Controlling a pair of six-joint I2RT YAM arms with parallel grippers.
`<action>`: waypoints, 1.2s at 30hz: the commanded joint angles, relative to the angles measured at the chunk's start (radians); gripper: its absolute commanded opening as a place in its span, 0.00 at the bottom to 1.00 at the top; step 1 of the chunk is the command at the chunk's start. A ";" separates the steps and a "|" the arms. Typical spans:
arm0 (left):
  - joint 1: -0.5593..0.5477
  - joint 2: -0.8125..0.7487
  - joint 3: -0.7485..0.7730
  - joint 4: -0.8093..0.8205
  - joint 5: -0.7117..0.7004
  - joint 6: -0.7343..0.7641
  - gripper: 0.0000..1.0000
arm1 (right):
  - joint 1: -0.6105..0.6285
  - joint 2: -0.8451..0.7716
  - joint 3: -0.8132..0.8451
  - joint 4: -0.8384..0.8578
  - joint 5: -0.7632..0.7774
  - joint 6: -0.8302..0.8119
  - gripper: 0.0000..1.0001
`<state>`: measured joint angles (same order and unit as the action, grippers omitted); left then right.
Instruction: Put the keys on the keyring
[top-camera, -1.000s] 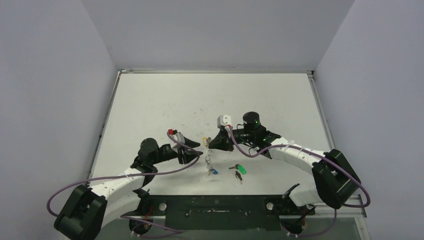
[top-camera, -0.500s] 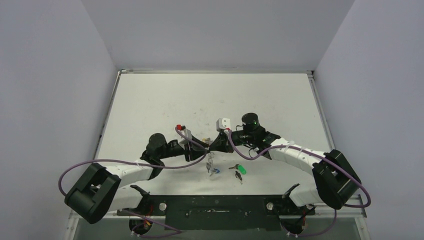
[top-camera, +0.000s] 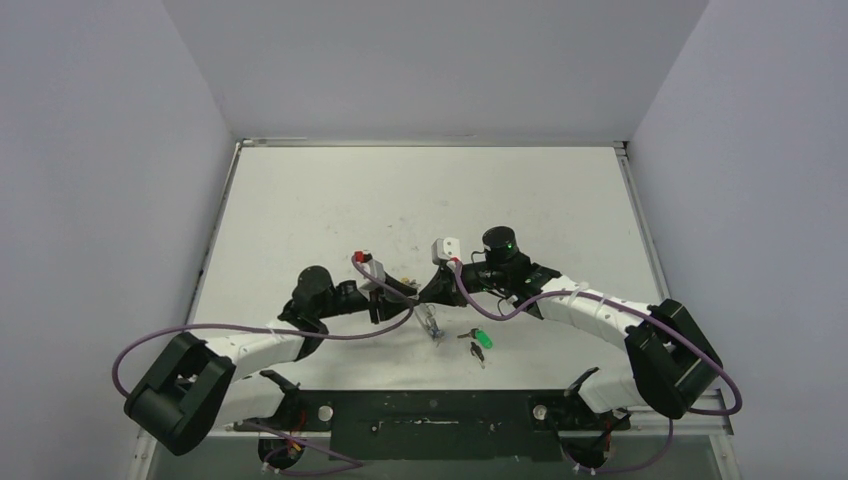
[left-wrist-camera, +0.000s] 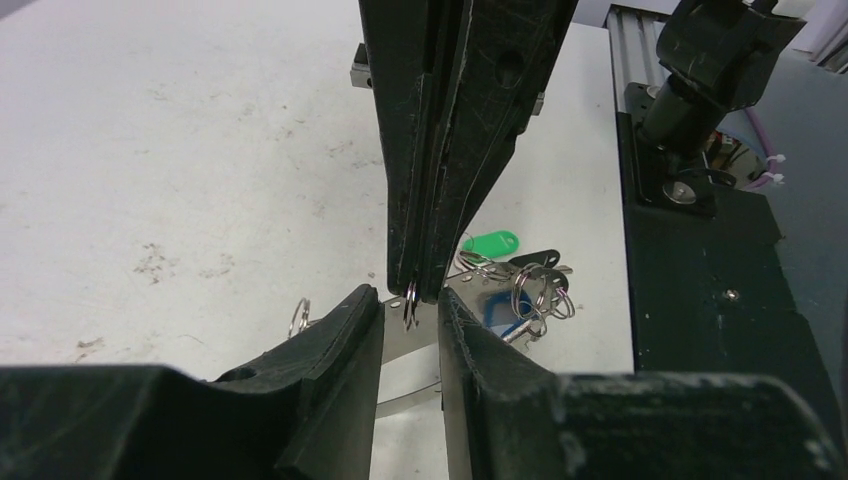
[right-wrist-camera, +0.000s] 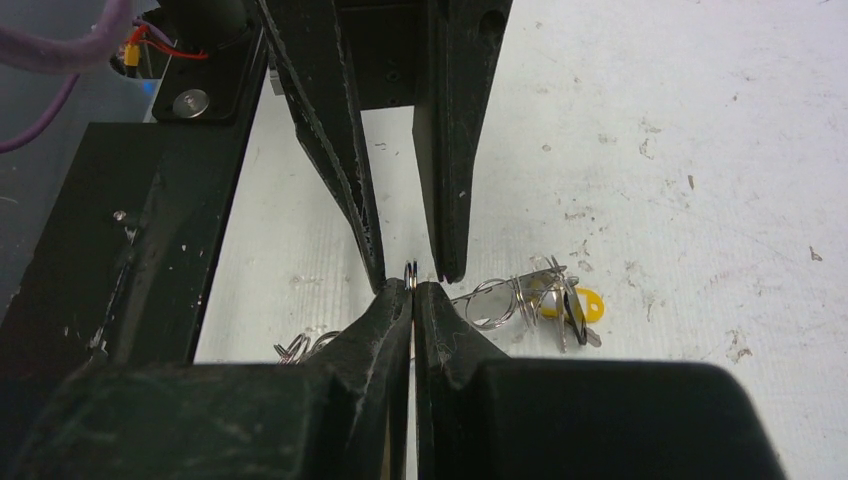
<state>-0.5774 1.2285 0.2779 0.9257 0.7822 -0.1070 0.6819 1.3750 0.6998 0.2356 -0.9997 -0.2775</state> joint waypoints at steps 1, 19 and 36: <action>-0.003 -0.101 0.020 -0.088 -0.061 0.074 0.25 | 0.007 -0.041 0.018 0.032 -0.031 -0.029 0.00; -0.009 -0.098 0.018 -0.116 -0.037 0.065 0.27 | 0.008 -0.044 0.026 0.026 -0.036 -0.025 0.00; -0.032 0.010 0.046 0.004 0.000 0.029 0.14 | 0.013 -0.037 0.030 0.008 -0.024 -0.035 0.00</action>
<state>-0.6029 1.2282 0.2817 0.8524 0.7532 -0.0673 0.6888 1.3659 0.6998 0.2176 -0.9997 -0.2810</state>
